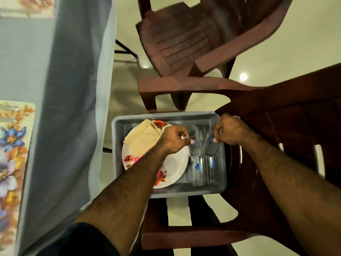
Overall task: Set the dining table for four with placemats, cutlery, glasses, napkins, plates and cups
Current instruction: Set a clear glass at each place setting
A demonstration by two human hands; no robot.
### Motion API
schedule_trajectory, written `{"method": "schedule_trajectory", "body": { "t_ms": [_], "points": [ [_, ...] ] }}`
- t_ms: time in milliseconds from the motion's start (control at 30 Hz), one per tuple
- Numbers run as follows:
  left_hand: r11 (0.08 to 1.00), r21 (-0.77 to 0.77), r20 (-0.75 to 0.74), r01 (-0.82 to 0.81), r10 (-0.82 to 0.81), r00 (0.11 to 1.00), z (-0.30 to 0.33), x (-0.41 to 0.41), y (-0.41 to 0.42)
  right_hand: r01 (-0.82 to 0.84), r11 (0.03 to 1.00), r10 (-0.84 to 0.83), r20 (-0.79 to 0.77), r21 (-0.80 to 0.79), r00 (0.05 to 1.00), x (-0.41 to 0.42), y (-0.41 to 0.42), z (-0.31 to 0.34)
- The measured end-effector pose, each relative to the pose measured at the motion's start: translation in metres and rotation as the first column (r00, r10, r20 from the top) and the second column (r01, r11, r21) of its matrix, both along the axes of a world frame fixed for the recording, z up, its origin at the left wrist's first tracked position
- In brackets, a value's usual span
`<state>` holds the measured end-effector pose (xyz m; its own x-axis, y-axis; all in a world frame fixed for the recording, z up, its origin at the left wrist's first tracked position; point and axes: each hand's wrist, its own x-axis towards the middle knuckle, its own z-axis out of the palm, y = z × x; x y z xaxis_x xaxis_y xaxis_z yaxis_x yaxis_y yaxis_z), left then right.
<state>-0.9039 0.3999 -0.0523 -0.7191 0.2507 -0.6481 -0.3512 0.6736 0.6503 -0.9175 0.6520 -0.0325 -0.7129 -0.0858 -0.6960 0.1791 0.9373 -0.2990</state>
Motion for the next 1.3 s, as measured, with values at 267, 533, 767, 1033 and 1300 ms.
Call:
{"method": "schedule_trajectory", "body": {
  "t_ms": [267, 533, 767, 1033, 1300],
  "points": [
    [0.831, 0.317, 0.109, -0.458, 0.448, 0.887, 0.147, 0.008, -0.059, 0.443, 0.673, -0.431, 0.172, -0.593, 0.886, 0.010, -0.001, 0.110],
    [0.666, 0.396, 0.064, -0.631, 0.666, 0.743, 0.286, 0.069, -0.157, 0.379, 0.545, -0.311, 0.239, -0.748, 0.920, 0.009, -0.085, 0.219],
    [0.472, 0.406, 0.023, -0.782, 0.851, 0.525, 0.345, 0.182, -0.281, 0.277, 0.572, -0.131, 0.248, -0.772, 0.960, 0.035, -0.222, 0.263],
    [0.179, 0.449, -0.016, -0.875, 0.981, 0.193, 0.345, 0.325, -0.439, -0.048, 0.688, 0.179, 0.105, -0.724, 0.978, 0.099, -0.433, 0.302],
    [0.173, 0.446, -0.096, -0.878, 0.985, 0.145, 0.334, 0.391, -0.577, -0.450, 0.725, 0.433, -0.162, -0.522, 0.887, 0.166, -0.606, 0.317]
  ]
}}
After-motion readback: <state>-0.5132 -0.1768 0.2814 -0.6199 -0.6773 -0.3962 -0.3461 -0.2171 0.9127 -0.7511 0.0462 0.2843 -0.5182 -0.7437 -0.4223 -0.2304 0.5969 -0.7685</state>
